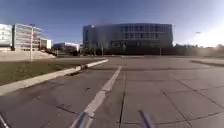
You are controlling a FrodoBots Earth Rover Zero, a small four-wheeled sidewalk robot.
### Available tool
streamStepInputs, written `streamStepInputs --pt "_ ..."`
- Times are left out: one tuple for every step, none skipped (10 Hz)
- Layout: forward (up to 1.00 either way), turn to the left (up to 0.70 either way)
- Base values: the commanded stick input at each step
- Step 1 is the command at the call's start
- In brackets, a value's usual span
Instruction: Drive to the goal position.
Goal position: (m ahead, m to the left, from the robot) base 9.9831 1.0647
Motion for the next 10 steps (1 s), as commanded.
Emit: streamStepInputs --pt "0.70 0.00" --pt "0.70 -0.05" --pt "0.70 -0.11" --pt "0.70 -0.10" --pt "0.70 -0.03" --pt "0.70 0.00" --pt "0.70 0.00" --pt "0.70 0.00" --pt "0.70 -0.02" --pt "0.70 -0.06"
